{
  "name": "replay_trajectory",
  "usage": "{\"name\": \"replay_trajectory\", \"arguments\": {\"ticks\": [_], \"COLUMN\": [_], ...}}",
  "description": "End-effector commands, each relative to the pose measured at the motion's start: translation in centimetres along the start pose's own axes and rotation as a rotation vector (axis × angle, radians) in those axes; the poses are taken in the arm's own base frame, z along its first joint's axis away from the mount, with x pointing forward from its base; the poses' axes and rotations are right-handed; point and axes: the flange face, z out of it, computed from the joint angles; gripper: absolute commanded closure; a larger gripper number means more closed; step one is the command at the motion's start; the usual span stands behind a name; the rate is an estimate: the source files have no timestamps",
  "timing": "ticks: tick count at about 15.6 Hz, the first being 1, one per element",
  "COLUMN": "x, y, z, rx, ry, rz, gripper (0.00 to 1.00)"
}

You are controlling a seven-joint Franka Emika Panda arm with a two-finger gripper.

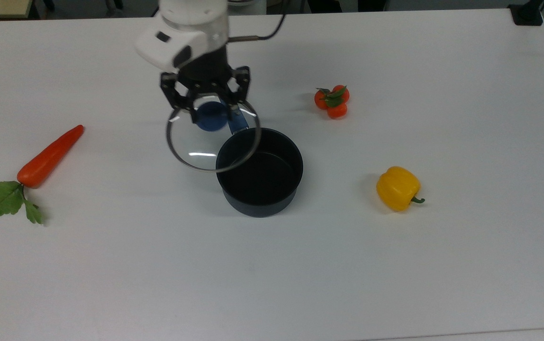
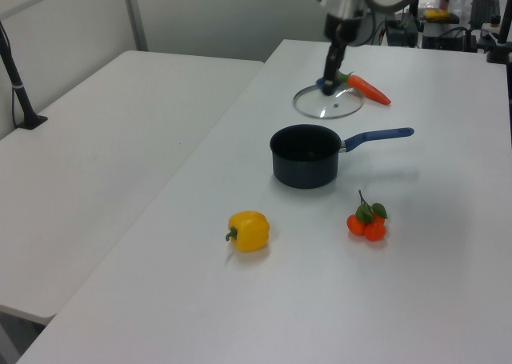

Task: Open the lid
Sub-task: 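Lift the glass lid off the saucepan and carry it beside the handle, then lower the glass lid onto the table and open the gripper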

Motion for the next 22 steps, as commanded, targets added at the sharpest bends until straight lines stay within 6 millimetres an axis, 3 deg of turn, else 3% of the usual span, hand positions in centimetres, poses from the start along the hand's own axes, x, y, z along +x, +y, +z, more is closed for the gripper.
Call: {"name": "replay_trajectory", "arguments": {"ticks": [1,6,11,15,22], "x": [-5.6,-10.2,-12.3,-12.4,-12.0], "y": [4.4,9.1,9.5,9.6,9.9], "z": [0.2,5.1,9.9,12.2,13.8], "rx": [-0.023,-0.045,-0.052,-0.044,-0.047], "ry": [-0.052,-0.025,0.01,-0.012,0.01], "rz": [0.06,0.125,0.136,0.139,0.139], "gripper": [0.6,0.6,0.6,0.59,0.54]}}
